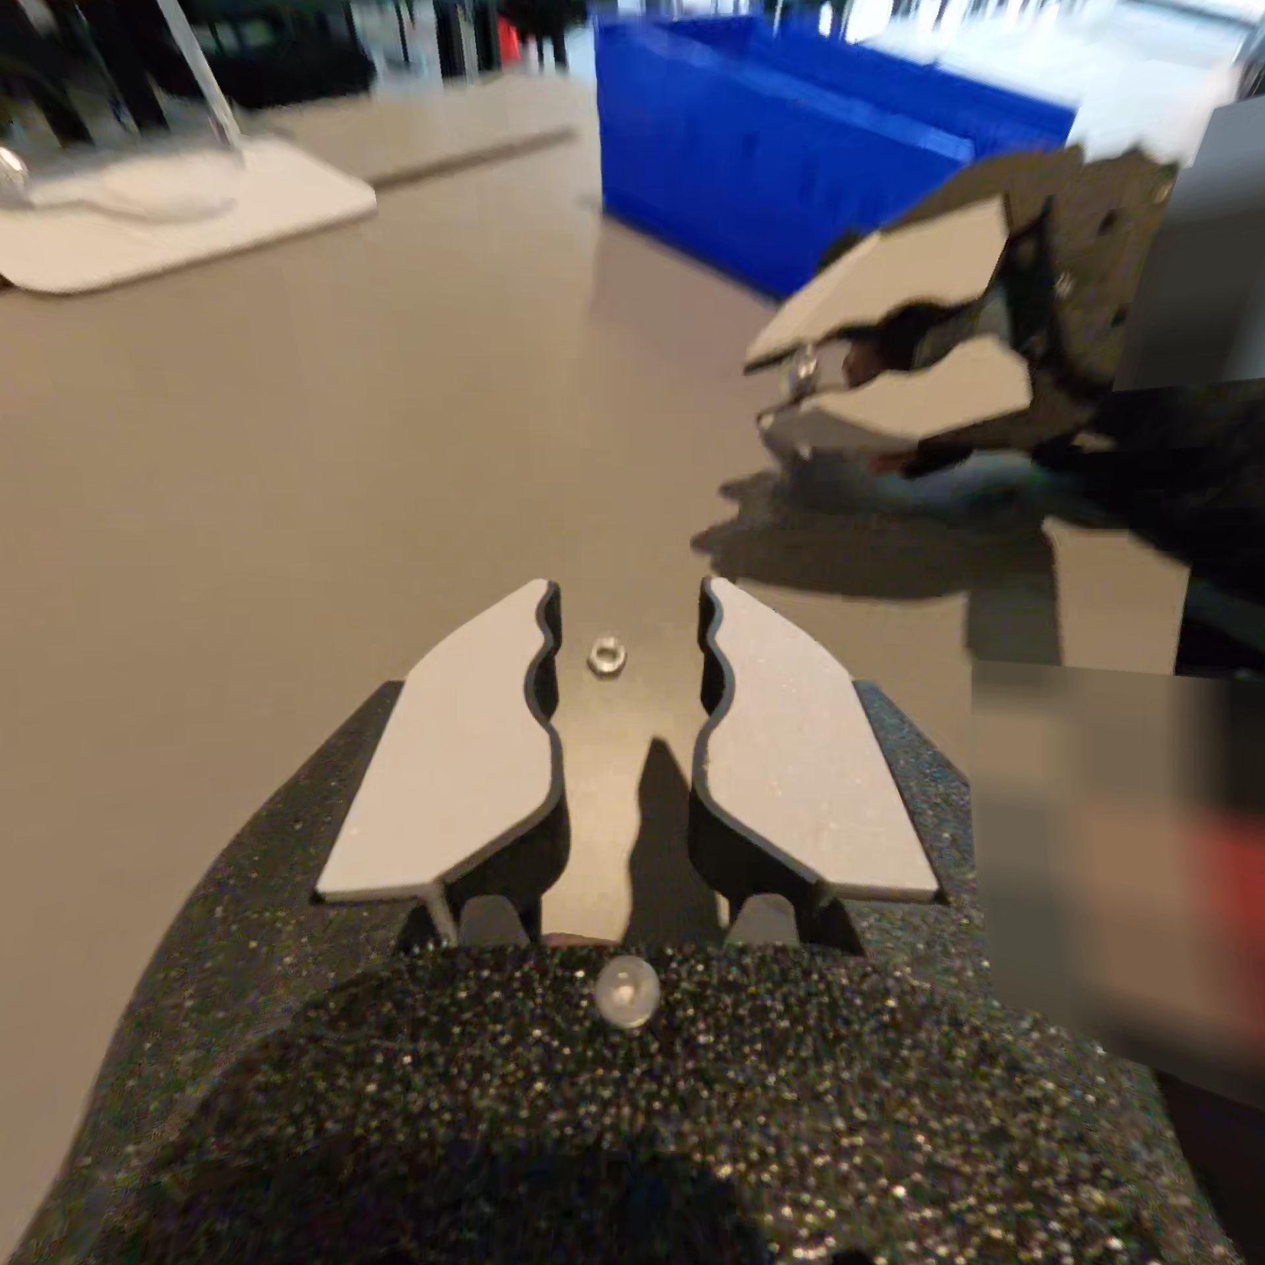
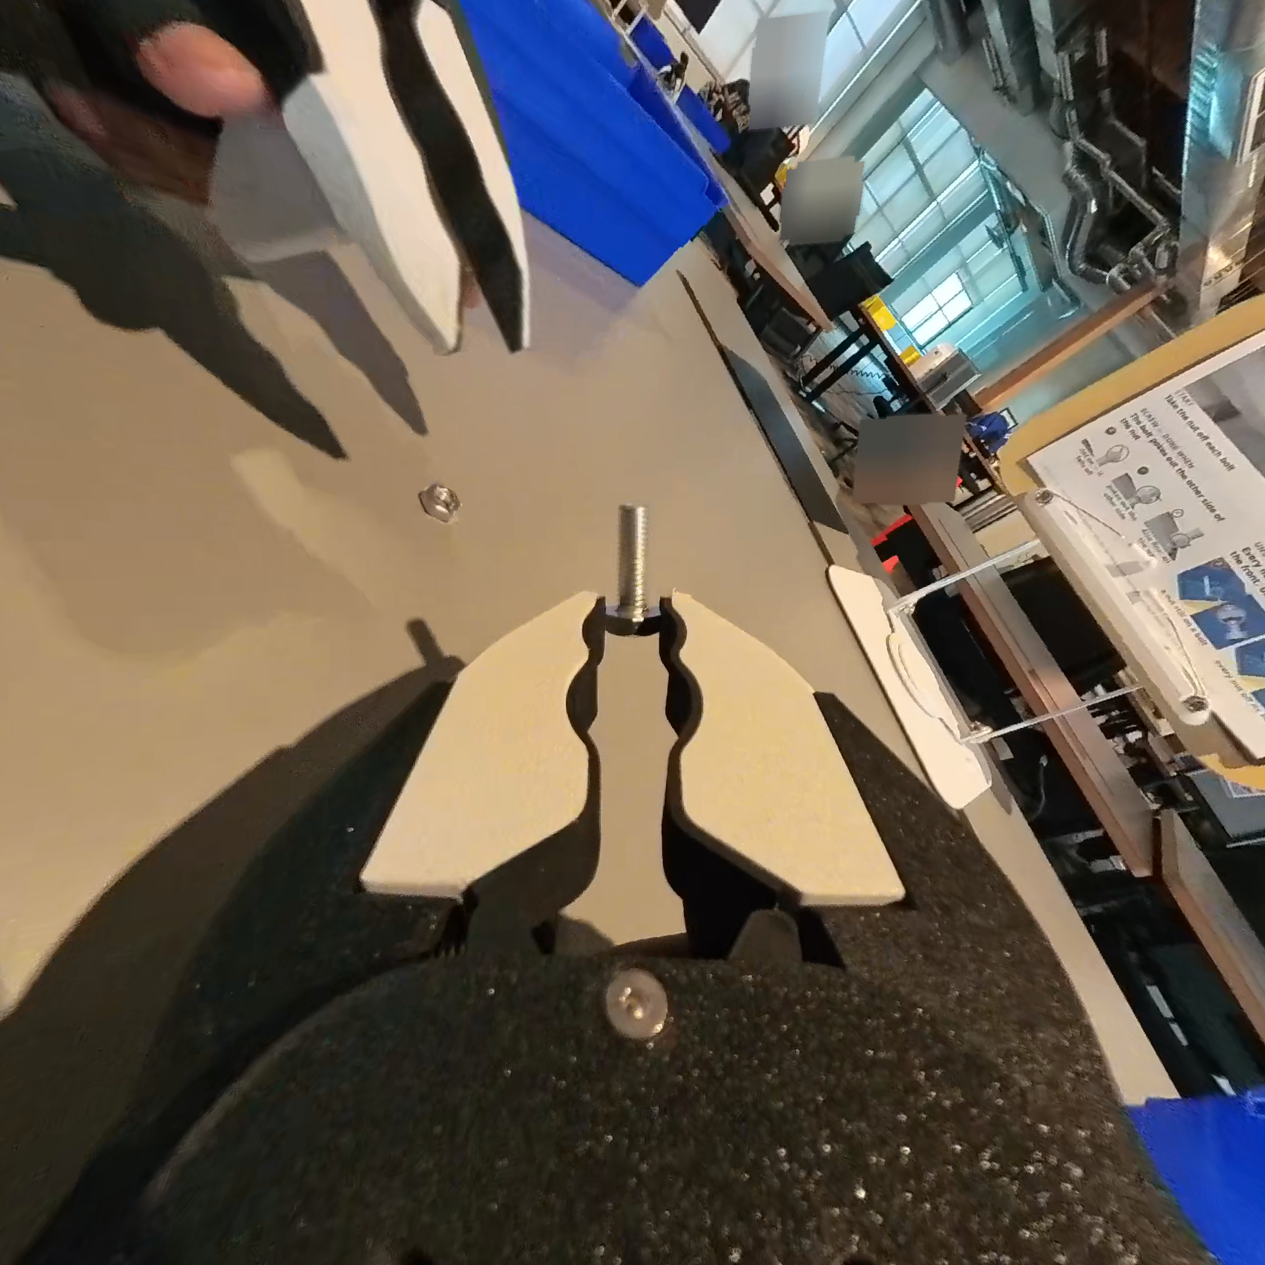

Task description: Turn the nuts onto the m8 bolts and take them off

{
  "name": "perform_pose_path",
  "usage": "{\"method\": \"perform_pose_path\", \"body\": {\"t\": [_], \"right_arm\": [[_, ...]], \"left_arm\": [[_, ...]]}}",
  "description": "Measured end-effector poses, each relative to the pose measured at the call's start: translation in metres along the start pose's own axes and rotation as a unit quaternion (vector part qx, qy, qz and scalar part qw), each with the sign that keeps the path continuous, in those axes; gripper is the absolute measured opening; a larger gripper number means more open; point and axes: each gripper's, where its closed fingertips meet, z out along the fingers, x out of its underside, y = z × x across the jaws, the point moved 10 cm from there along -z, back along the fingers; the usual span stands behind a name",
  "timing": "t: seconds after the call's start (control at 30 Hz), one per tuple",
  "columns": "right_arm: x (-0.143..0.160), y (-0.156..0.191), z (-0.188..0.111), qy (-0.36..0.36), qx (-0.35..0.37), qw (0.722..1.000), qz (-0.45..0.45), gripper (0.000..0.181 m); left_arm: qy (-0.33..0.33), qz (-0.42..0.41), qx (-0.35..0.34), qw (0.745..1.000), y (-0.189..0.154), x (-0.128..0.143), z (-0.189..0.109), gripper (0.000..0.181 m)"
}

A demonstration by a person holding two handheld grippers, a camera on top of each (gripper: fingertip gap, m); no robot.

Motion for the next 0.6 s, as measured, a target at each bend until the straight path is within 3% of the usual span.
{"method": "perform_pose_path", "body": {"t": [0.3, 0.6], "right_arm": [[0.0, 0.002, 0.001, 0.001, 0.0, 1.0, -0.002, 0.015], [0.002, 0.003, 0.003, -0.001, -0.016, 1.0, 0.01, 0.015]], "left_arm": [[0.159, 0.053, 0.02, 0.986, 0.011, 0.012, 0.029, 0.033], [0.208, 0.103, 0.055, 0.971, 0.017, 0.01, 0.047, 0.014]]}}
